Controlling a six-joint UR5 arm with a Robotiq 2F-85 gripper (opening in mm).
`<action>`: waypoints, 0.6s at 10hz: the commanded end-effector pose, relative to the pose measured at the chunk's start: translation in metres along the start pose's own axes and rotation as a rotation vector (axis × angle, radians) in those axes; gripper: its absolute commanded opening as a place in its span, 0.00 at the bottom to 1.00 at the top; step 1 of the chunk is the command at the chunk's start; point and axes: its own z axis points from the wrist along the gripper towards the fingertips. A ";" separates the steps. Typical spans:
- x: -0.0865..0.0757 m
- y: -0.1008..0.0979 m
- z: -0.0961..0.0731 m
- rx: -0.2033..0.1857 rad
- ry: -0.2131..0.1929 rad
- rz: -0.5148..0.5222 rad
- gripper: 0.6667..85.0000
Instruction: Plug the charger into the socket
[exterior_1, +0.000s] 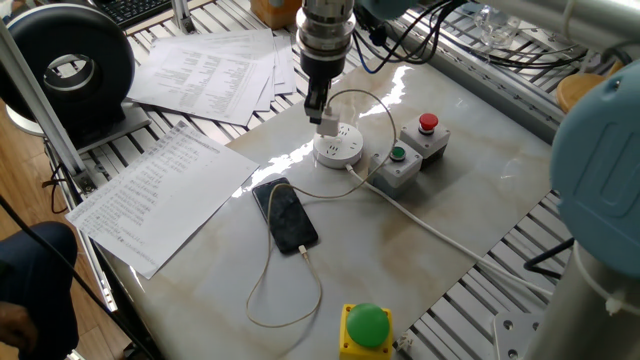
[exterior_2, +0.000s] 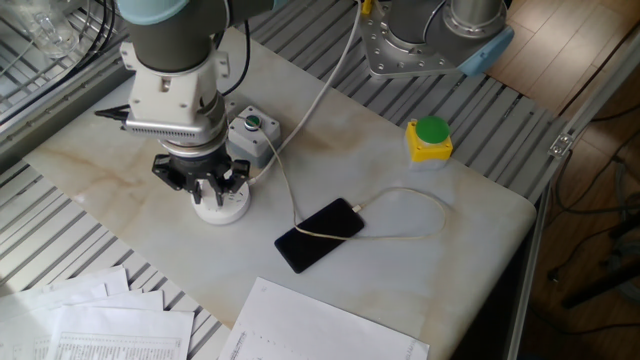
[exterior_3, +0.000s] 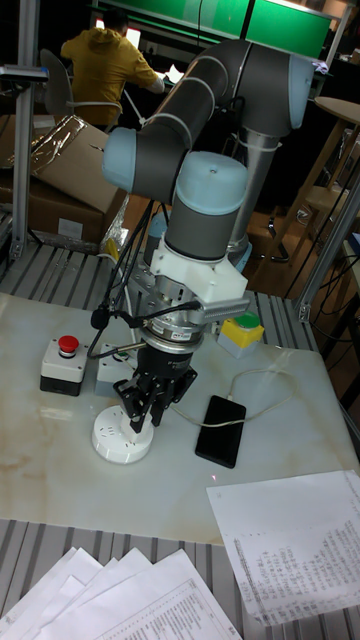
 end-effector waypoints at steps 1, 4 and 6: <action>-0.004 0.004 -0.006 -0.015 0.001 0.046 0.00; -0.005 0.009 -0.006 -0.037 -0.004 0.105 0.00; -0.010 0.002 -0.006 -0.011 -0.023 0.142 0.00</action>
